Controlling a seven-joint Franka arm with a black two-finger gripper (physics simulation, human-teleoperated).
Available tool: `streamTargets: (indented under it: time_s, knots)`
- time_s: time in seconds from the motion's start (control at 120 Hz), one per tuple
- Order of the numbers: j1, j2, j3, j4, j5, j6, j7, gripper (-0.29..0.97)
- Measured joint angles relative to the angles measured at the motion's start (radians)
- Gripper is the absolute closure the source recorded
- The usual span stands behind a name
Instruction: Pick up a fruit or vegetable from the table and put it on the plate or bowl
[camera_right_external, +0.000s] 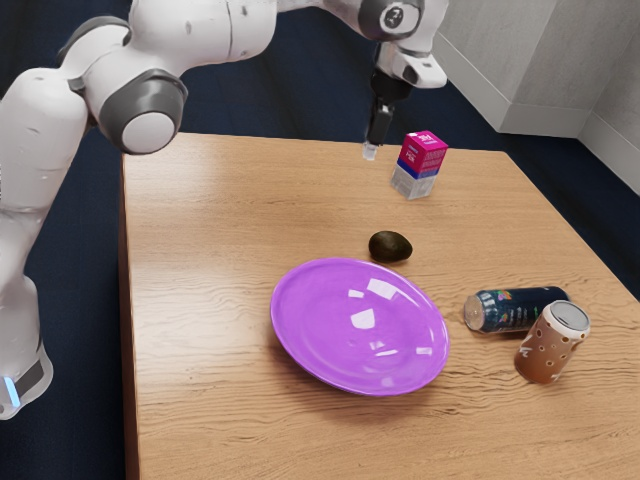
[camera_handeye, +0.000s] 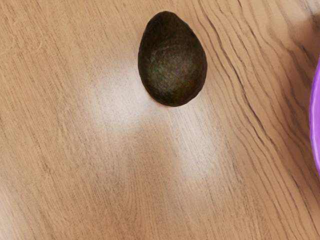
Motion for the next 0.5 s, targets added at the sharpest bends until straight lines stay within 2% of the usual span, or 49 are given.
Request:
streamTargets:
  time_s: [0.25,0.5]
  knots:
    - [-0.005,0.057,-0.020,-0.020,-0.019,0.003,-0.055,0.00]
    - [-0.081,-0.018,-0.030,-0.134,-0.016,-0.027,-0.128,0.00]
